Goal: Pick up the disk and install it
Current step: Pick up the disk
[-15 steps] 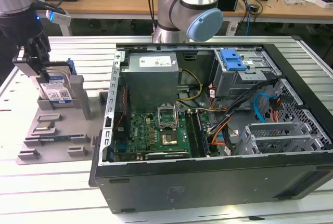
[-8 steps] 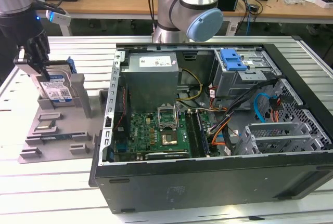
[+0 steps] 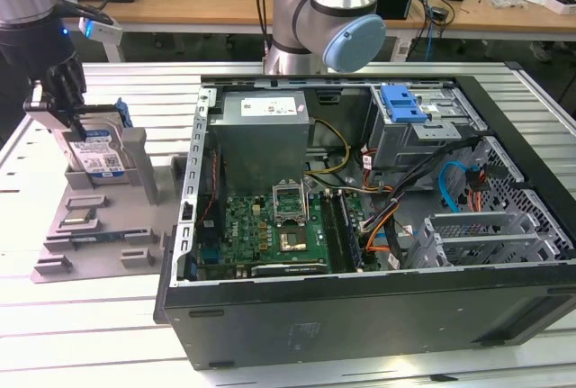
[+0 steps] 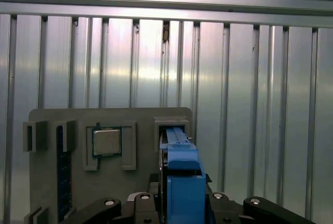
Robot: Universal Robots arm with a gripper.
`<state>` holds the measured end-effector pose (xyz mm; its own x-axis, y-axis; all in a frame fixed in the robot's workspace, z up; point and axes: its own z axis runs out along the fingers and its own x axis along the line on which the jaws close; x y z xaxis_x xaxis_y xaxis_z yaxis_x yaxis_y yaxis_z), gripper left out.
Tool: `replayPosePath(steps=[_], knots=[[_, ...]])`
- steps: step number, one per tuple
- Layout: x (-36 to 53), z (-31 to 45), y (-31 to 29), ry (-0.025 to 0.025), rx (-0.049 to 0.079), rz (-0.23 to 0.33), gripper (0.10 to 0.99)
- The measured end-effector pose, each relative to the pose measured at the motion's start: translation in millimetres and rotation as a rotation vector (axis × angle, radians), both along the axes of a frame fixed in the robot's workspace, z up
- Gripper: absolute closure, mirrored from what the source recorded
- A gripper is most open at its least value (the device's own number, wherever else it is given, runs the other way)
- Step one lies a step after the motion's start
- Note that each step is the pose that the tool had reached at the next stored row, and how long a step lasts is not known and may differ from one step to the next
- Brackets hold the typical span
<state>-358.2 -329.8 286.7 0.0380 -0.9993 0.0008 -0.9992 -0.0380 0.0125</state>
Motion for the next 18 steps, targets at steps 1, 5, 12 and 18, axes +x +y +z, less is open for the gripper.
replayPosePath(steps=[1, 5, 12, 18], knots=[[-0.1, 0.0, 0.0, 0.0000, 0.000, 0.000, 0.718], [-0.3, 0.3, 0.0, 0.0000, 0.000, 0.000, 0.718], [-0.2, 22.0, 1.6, 0.0000, 0.000, 0.000, 0.718], [-0.3, 46.1, 2.0, 0.0000, 0.000, 0.000, 0.718]])
